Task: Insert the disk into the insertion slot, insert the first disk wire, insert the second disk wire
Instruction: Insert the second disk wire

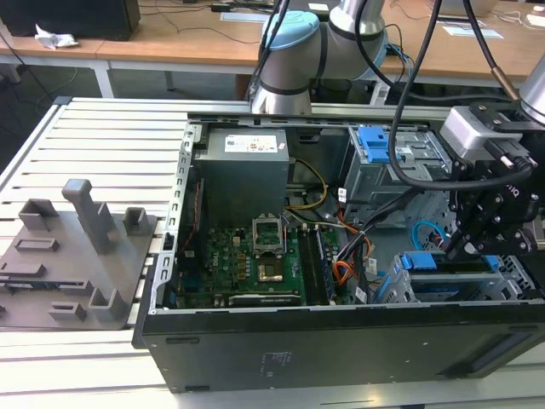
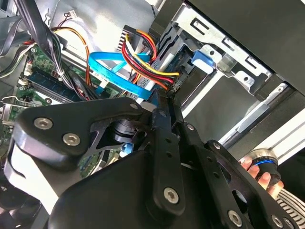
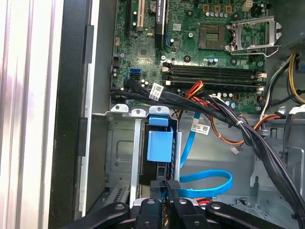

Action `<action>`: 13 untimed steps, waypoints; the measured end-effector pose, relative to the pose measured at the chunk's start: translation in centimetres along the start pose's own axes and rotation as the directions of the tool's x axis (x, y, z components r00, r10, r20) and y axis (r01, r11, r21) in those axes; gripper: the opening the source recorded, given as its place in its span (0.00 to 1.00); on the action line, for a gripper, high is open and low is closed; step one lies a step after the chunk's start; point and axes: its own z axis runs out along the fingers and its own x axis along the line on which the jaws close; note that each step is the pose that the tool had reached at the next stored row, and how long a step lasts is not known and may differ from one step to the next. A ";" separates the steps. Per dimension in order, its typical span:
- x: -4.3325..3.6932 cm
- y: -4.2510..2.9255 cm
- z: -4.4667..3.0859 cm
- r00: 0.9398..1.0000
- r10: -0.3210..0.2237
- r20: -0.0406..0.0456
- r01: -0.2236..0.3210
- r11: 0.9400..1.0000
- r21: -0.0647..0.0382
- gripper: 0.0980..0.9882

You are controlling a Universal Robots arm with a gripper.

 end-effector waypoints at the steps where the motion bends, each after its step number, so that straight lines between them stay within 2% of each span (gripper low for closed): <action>1: 0.00 0.00 0.00 1.000 0.000 0.000 0.000 1.000 0.000 0.07; 2: -0.01 0.00 0.06 1.000 0.000 0.001 0.000 1.000 0.000 0.08; 3: 0.00 0.00 0.05 1.000 0.000 0.001 0.000 1.000 0.000 0.15; 6: 0.01 0.02 -0.26 1.000 0.000 0.001 0.000 1.000 0.000 0.15; 10: -0.01 0.08 -2.02 1.000 0.000 0.000 0.000 1.000 0.000 0.15; 11: -0.10 0.10 -2.29 1.000 0.000 0.000 0.000 1.000 0.000 0.14; 12: -0.13 0.10 -2.43 1.000 0.000 0.000 0.000 1.000 0.000 0.07; 13: -0.14 0.11 -2.51 1.000 0.000 0.000 0.000 1.000 0.000 0.07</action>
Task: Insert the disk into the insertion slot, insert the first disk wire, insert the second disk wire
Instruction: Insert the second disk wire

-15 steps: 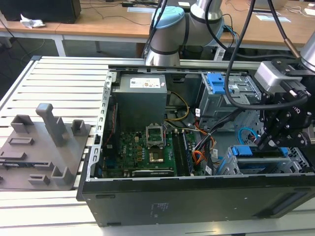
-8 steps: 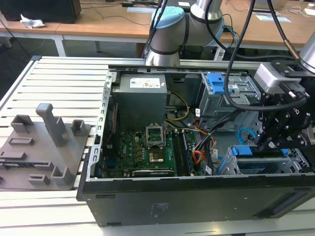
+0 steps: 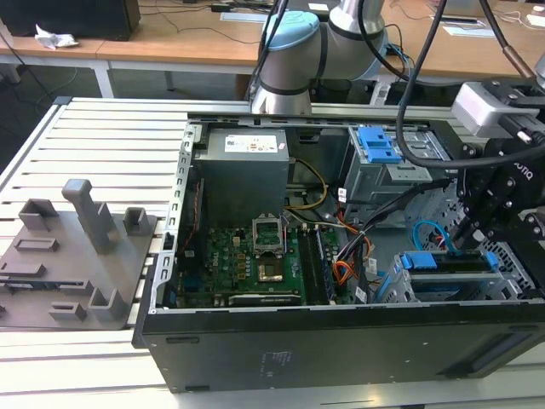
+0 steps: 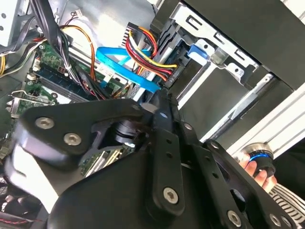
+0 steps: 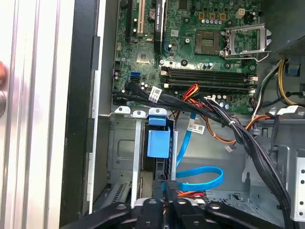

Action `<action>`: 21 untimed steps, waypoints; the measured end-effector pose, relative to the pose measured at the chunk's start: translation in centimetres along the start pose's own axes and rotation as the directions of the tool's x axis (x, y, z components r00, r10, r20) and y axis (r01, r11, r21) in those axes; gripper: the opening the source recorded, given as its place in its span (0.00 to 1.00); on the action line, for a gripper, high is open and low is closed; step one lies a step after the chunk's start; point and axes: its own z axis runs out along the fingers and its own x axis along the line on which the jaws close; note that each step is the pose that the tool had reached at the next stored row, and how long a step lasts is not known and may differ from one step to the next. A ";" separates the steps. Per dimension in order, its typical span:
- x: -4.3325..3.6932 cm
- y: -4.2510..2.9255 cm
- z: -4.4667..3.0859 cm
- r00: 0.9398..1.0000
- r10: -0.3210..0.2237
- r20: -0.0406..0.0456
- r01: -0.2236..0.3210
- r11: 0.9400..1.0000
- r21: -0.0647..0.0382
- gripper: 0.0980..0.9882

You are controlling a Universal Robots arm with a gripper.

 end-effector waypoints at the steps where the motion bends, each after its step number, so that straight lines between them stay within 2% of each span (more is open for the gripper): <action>1: 0.00 0.02 -0.17 1.000 0.000 0.000 0.000 1.000 0.000 0.01; 5: 0.02 0.05 -0.89 1.000 0.000 0.000 0.000 1.000 0.000 0.01; 7: 0.02 0.16 -0.91 1.000 0.000 0.000 0.000 1.000 0.000 0.01; 10: -0.03 1.28 -0.88 1.000 0.000 0.001 0.000 1.000 0.002 0.01; 12: -0.05 1.62 -0.86 1.000 0.000 0.001 0.000 1.000 0.002 0.01; 14: -0.05 1.66 -1.03 1.000 0.000 0.000 0.000 1.000 0.003 0.01; 19: 0.03 1.78 -3.48 1.000 0.000 0.001 0.000 1.000 0.003 0.01; 21: 0.04 1.78 -3.67 1.000 0.000 0.001 0.000 1.000 0.003 0.01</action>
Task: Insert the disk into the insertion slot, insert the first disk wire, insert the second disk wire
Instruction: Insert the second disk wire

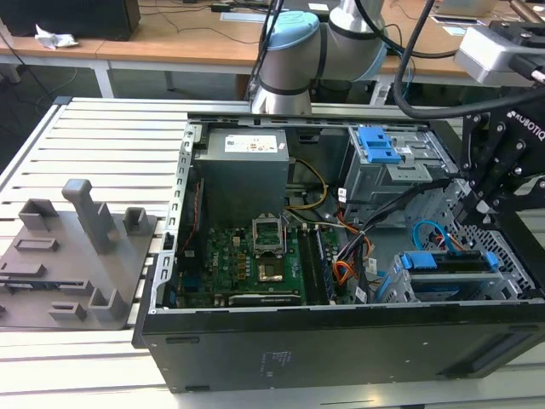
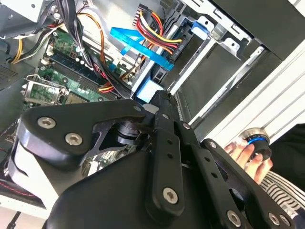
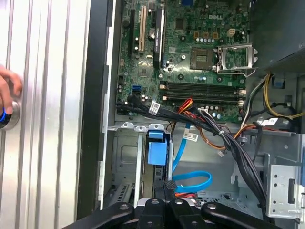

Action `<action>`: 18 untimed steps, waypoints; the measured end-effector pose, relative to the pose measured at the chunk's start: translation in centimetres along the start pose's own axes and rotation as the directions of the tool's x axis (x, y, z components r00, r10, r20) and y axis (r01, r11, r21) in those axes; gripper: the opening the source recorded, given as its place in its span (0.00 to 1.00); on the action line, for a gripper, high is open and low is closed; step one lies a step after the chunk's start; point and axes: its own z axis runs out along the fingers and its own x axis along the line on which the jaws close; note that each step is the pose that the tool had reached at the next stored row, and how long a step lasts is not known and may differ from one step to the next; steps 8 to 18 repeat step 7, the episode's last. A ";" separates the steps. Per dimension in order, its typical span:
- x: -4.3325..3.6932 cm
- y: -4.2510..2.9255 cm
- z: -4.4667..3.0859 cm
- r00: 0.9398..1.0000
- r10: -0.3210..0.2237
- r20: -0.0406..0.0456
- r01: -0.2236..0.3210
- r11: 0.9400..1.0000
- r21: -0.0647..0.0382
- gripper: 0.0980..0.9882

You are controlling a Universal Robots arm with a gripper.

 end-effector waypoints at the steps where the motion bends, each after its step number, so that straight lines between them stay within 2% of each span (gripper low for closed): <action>1: 0.00 0.00 0.00 1.000 0.000 0.000 0.000 1.000 0.000 0.01; 18: 0.00 0.00 -0.04 1.000 0.000 0.000 0.000 1.000 0.000 0.01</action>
